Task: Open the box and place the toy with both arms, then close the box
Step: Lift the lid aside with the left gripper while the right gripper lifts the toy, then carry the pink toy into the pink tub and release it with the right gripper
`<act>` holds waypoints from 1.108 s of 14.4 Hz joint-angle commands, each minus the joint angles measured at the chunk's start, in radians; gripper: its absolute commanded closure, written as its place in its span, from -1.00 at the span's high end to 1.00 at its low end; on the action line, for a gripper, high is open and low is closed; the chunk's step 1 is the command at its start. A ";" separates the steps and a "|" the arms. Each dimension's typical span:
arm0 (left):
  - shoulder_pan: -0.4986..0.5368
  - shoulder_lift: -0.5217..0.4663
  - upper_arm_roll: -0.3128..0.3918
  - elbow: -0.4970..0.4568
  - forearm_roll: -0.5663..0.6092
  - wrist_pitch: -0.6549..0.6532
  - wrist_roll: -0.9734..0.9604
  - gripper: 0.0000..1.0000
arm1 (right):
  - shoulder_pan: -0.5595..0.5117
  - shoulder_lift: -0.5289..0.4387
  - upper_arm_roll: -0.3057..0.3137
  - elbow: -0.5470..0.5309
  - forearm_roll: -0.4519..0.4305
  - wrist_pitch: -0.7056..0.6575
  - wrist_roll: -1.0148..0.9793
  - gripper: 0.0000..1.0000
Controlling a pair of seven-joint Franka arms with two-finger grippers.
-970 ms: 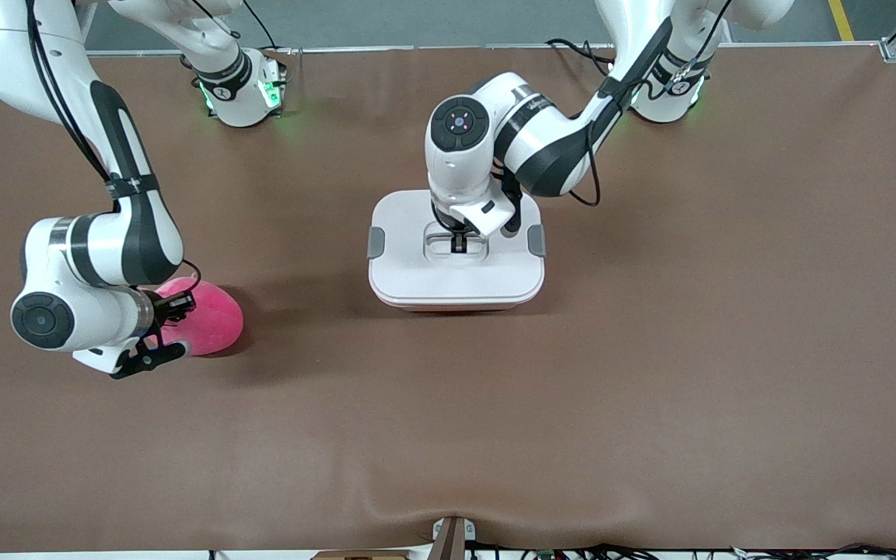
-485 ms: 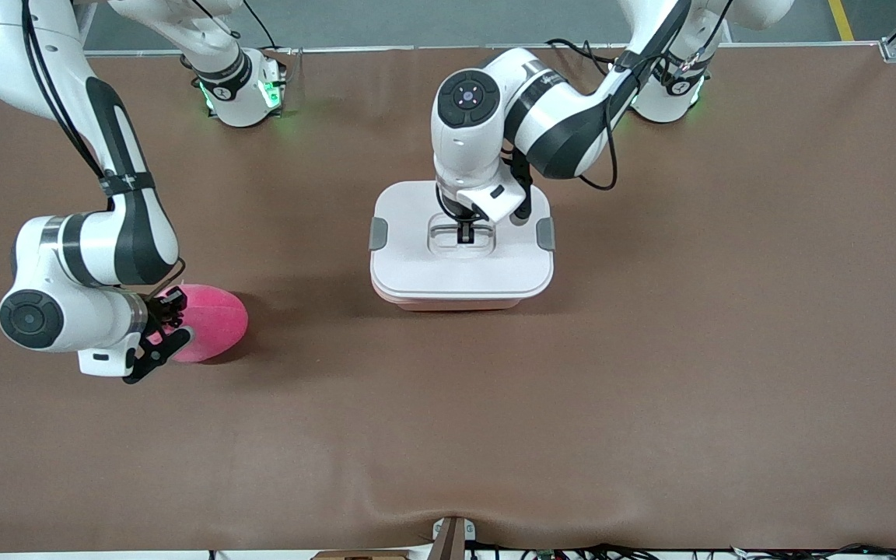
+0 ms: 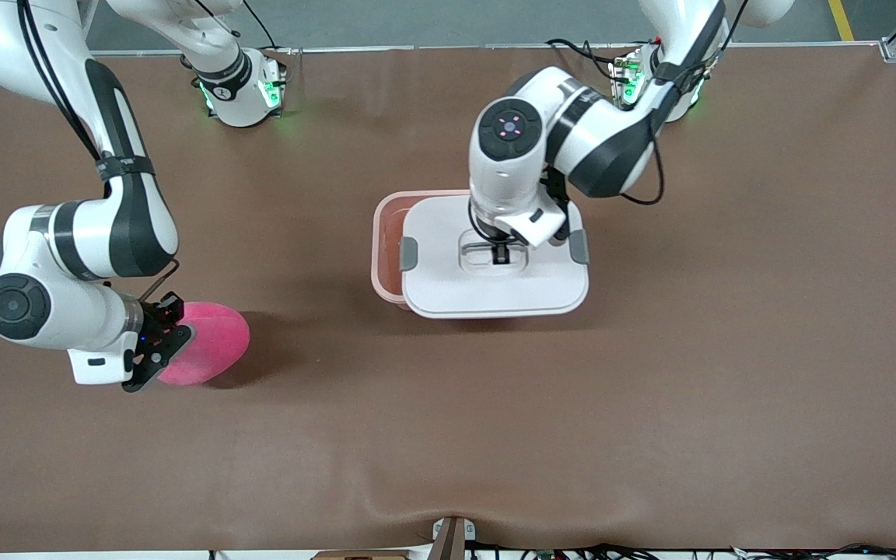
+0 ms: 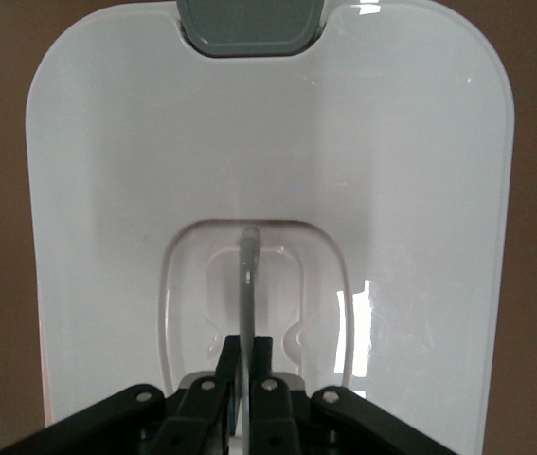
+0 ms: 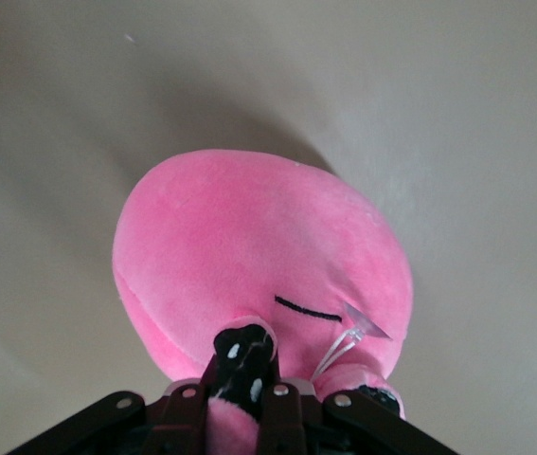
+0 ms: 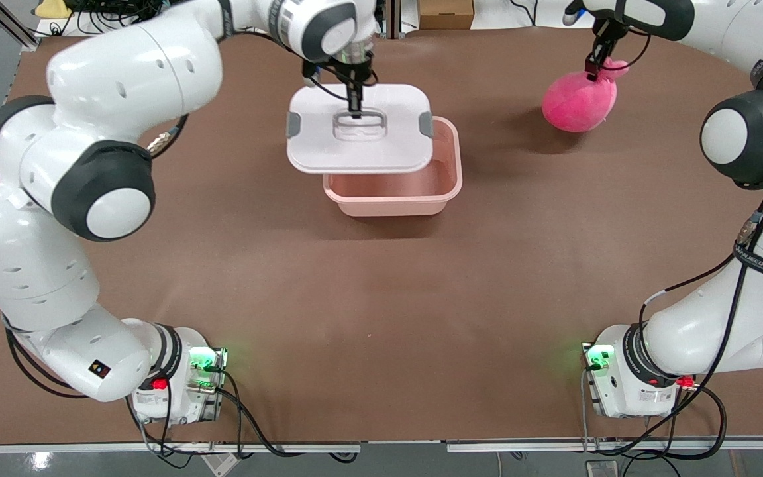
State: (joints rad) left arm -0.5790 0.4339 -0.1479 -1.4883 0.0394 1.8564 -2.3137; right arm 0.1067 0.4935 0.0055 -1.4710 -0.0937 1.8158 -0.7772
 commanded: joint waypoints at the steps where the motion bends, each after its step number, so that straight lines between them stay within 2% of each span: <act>1: 0.056 -0.055 -0.007 -0.017 0.019 -0.043 0.042 -1.00 | 0.069 -0.030 0.001 0.044 -0.050 -0.012 -0.088 -1.00; 6: 0.155 -0.127 -0.009 -0.098 0.020 -0.034 0.156 -1.00 | 0.198 -0.082 -0.001 0.038 -0.115 -0.022 -0.184 -1.00; 9: 0.218 -0.178 -0.013 -0.145 0.020 -0.029 0.227 -1.00 | 0.284 -0.113 -0.001 0.037 -0.167 -0.093 -0.215 -1.00; 10: 0.237 -0.196 -0.013 -0.165 0.020 -0.025 0.249 -1.00 | 0.332 -0.118 -0.001 0.037 -0.179 -0.126 -0.206 -1.00; 12: 0.295 -0.248 -0.016 -0.239 0.019 0.030 0.305 -1.00 | 0.437 -0.124 -0.002 0.038 -0.271 -0.157 -0.203 -1.00; 14: 0.327 -0.296 -0.016 -0.321 0.019 0.095 0.367 -1.00 | 0.526 -0.128 -0.004 0.038 -0.299 -0.194 -0.198 -1.00; 16: 0.361 -0.308 -0.016 -0.345 0.019 0.104 0.417 -1.00 | 0.623 -0.131 -0.002 0.038 -0.352 -0.255 -0.140 -1.00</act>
State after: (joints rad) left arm -0.2506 0.1886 -0.1506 -1.7515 0.0419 1.9237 -1.9413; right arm 0.6467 0.3857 0.0152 -1.4222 -0.3791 1.6128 -0.9545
